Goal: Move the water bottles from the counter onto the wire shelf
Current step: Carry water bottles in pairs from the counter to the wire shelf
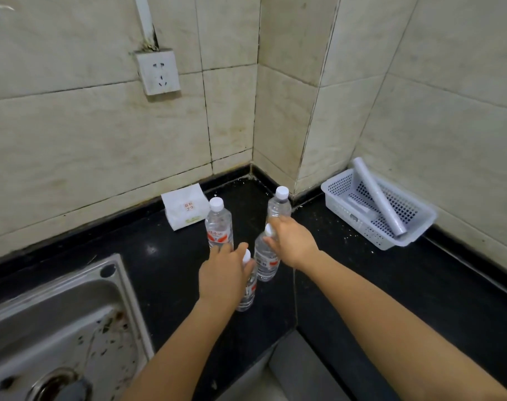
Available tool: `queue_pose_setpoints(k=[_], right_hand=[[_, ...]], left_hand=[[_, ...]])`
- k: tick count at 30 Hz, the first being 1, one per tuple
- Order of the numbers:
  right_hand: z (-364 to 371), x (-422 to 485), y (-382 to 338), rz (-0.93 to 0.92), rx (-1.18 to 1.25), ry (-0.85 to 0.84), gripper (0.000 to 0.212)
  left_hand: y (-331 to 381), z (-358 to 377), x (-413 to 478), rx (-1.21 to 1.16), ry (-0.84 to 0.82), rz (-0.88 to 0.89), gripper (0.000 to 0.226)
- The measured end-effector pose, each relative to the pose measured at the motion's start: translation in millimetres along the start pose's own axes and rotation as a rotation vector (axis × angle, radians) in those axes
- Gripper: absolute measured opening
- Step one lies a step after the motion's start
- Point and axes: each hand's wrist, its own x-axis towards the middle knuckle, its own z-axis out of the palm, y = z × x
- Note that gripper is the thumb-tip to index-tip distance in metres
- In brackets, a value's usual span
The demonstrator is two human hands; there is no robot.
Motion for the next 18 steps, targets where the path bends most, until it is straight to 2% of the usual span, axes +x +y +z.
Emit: queue_pose_setpoints(k=[5,7,10,14,18], right_hand=[[1,-26,-3,0.111,0.24,-0.003,0.022],[3,-97,17,0.314,0.324,0.126,0.022],[14,-117,28,0.378,0.402,0.156,0.022],[-6,-109,31,0.443,0.48,0.19,0.021],[-34,-153,47,0.502,0.467,0.188,0.022]], left_hand=[[1,-10,1,-0.046,-0.032,-0.009,0.042],[29,0,-22,-0.041,-0.112,0.208,0.041],[26,2,-29,-0.112,-0.08,0.238,0.036],[17,-1,-19,-0.113,-0.079,0.249,0.031],[43,-3,-36,-0.178,-0.116,0.327,0.026]])
